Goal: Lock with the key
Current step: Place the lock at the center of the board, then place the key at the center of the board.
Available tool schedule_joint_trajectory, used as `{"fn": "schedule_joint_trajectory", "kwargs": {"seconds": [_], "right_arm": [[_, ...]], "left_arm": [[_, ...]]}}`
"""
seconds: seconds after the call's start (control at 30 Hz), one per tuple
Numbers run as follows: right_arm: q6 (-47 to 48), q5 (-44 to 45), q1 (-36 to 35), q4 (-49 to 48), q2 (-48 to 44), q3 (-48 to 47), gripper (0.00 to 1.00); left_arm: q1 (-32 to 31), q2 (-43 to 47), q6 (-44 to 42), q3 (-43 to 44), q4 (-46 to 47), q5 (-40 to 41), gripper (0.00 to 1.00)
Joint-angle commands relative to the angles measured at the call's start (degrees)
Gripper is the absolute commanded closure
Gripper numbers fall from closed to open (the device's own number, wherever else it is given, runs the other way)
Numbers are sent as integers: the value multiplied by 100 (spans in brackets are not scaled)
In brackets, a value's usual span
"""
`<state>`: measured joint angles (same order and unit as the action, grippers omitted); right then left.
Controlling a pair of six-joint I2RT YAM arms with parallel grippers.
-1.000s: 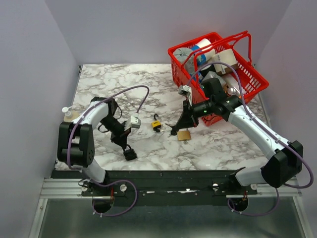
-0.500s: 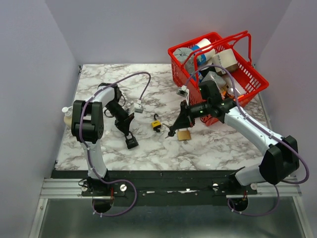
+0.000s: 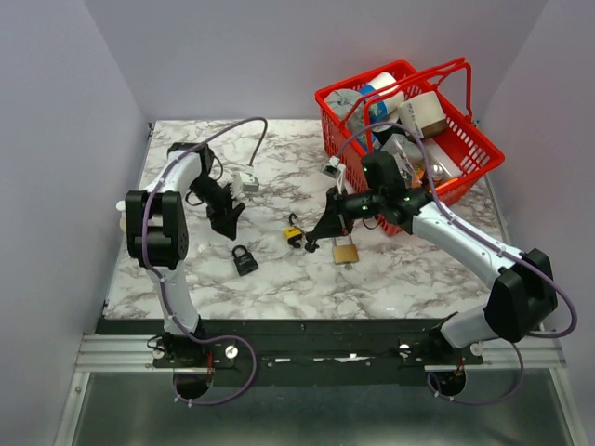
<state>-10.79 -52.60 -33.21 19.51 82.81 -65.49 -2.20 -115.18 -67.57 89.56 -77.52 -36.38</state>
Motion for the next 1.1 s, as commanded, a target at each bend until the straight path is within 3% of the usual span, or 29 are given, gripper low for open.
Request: {"fn": "schedule_joint_trajectory", "kwargs": {"seconds": [0.0, 0.07, 0.1, 0.37, 0.5, 0.7, 1.07], "right_arm": [[-450, 653, -291, -386, 306, -130, 99], [-634, 1204, -510, -413, 499, -340, 99], [-722, 1417, -598, -413, 578, -411, 99], [-1643, 2403, -1266, -781, 1579, -938, 99], [-1918, 2553, -1442, -949, 2045, -965, 99], [-2305, 2351, -1627, -1054, 2643, -1035, 99], [-2947, 2860, -1627, -1370, 3716, -1519, 99]], "left_arm": [[315, 873, 279, 395, -396, -667, 10], [517, 1328, 603, 291, -265, -861, 9], [588, 1496, 744, 212, -177, -1036, 1], [835, 3385, 2440, -1211, 1475, -1301, 1], [844, 3879, 3345, -1573, 1994, -1494, 1], [844, 4231, 3733, -1933, 2249, -1521, 1], [861, 4469, 3953, -2425, 2548, -1460, 1]]}}
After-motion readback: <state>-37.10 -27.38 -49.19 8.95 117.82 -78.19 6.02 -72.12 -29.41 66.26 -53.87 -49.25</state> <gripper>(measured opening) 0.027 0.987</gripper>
